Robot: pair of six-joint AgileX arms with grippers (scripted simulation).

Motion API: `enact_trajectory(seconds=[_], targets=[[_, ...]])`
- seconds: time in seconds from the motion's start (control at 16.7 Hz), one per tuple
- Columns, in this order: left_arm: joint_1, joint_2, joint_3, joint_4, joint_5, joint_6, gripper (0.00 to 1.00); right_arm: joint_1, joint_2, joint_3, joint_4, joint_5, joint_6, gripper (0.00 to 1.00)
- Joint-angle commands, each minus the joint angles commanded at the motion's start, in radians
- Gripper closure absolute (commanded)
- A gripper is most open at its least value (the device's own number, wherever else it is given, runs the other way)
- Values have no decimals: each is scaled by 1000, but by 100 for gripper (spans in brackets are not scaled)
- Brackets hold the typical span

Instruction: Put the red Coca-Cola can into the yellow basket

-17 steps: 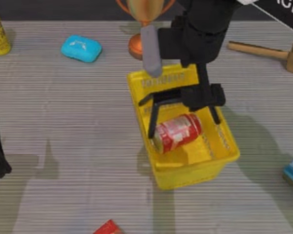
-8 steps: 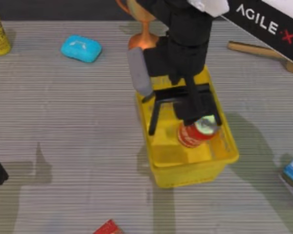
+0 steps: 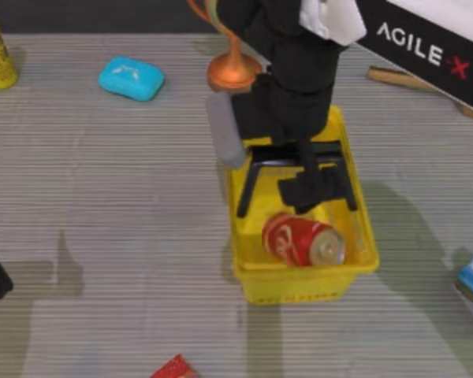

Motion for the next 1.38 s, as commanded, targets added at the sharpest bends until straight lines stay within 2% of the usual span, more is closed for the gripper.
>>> enact_trajectory(seconds=[0.12, 0.9, 1.38], targets=[[0, 0, 0, 0, 0, 0, 0, 0, 0, 0, 0, 0, 0, 0], [0, 0, 0, 0, 0, 0, 0, 0, 0, 0, 0, 0, 0, 98], [0, 0, 0, 0, 0, 0, 0, 0, 0, 0, 0, 0, 0, 100]])
